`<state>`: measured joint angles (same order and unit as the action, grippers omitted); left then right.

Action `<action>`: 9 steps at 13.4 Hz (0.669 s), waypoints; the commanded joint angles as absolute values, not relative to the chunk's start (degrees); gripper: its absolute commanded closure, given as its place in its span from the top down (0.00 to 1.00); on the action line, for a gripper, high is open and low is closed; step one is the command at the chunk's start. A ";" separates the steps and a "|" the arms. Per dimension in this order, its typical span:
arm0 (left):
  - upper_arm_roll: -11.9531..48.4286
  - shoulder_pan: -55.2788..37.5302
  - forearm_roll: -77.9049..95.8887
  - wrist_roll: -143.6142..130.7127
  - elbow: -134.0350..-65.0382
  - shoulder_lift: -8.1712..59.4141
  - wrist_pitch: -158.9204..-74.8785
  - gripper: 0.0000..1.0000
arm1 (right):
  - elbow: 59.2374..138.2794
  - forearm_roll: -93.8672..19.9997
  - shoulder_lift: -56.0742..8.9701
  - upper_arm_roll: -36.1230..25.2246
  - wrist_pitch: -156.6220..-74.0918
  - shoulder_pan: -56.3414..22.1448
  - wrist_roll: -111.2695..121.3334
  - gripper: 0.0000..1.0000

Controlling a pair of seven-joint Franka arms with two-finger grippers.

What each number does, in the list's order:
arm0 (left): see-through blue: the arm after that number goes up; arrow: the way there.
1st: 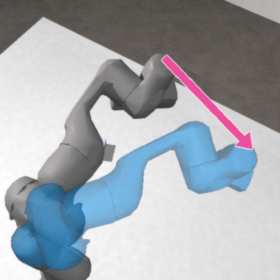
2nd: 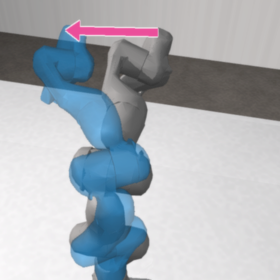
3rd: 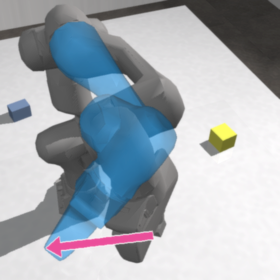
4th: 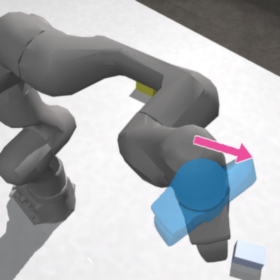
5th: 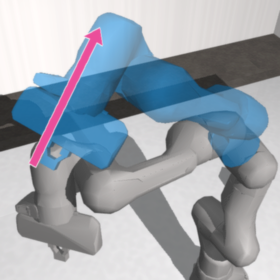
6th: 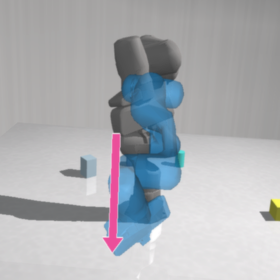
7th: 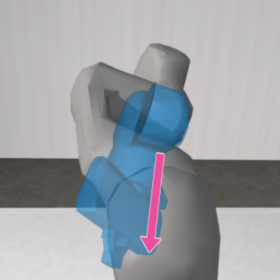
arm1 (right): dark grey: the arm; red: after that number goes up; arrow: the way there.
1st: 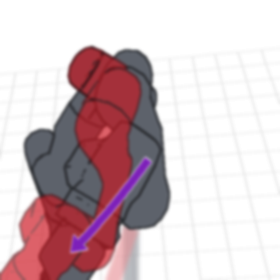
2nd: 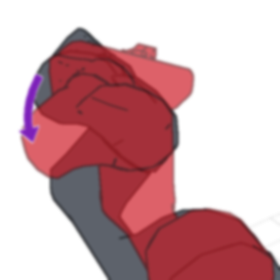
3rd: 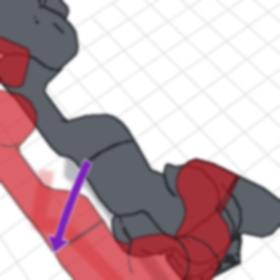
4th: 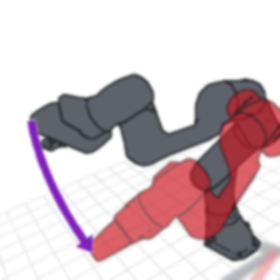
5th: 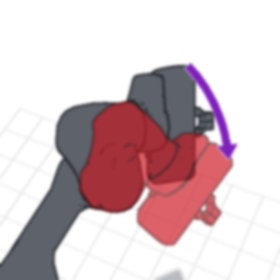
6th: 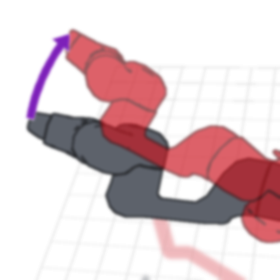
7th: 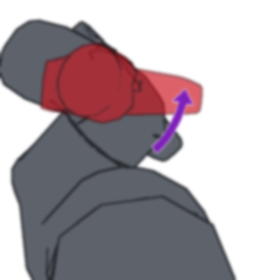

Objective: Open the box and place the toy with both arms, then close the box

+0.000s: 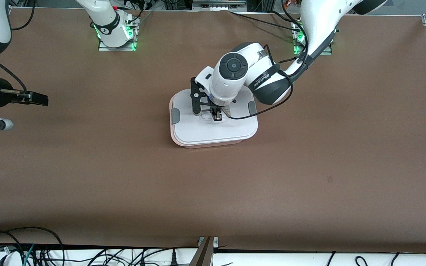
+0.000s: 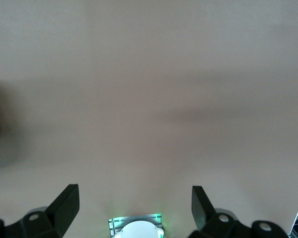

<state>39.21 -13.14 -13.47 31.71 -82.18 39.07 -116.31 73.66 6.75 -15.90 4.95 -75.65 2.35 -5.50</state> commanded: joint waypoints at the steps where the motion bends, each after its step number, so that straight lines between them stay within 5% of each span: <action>1: 38.76 -14.33 -15.12 30.41 -80.95 40.08 -117.41 0.00 | 80.93 4.05 -9.50 3.35 -78.92 2.90 -4.57 1.00; 9: 38.76 -14.24 -15.82 30.32 -81.38 39.90 -118.39 0.00 | 85.69 1.32 -7.65 -0.44 -82.09 2.90 -1.05 1.00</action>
